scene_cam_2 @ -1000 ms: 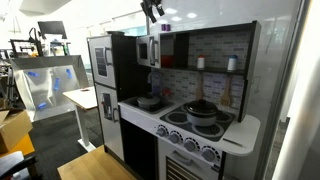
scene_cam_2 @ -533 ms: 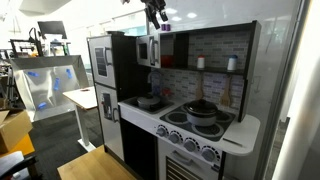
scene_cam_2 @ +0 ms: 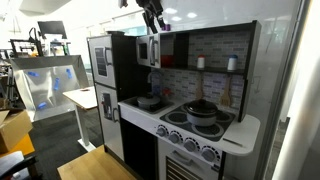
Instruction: Open the microwave door
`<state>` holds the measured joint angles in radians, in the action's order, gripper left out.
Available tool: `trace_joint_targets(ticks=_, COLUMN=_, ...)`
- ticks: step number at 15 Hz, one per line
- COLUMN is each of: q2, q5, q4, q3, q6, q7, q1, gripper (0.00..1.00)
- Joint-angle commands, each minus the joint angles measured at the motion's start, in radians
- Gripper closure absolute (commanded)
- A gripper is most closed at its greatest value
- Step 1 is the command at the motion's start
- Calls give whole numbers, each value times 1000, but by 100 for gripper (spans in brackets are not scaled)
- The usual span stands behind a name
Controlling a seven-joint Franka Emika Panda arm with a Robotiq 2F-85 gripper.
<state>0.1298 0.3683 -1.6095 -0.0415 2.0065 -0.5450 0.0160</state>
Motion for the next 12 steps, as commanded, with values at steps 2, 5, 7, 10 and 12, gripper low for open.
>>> trace_joint_targets(ticks=2, q2=-41, q5=-16, q4=-64, q3=-2, q6=32, q7=-4, q1=1, gripper=0)
trace_joint_targets(ticks=5, q2=-54, q5=-17, q4=-83, q3=0, q6=36, q7=-3, q1=1, gripper=0)
trace_joint_targets(ticks=7, q2=-63, q5=-14, q4=-91, q3=3, q6=35, q7=-2, q1=4, gripper=0)
trace_joint_targets(ticks=10, q2=-93, q5=-5, q4=-124, q3=16, q6=34, q7=-10, q1=13, gripper=0)
trace_joint_targets(ticks=12, q2=-127, q5=1, q4=-161, q3=32, q6=37, q7=-14, q1=22, gripper=0)
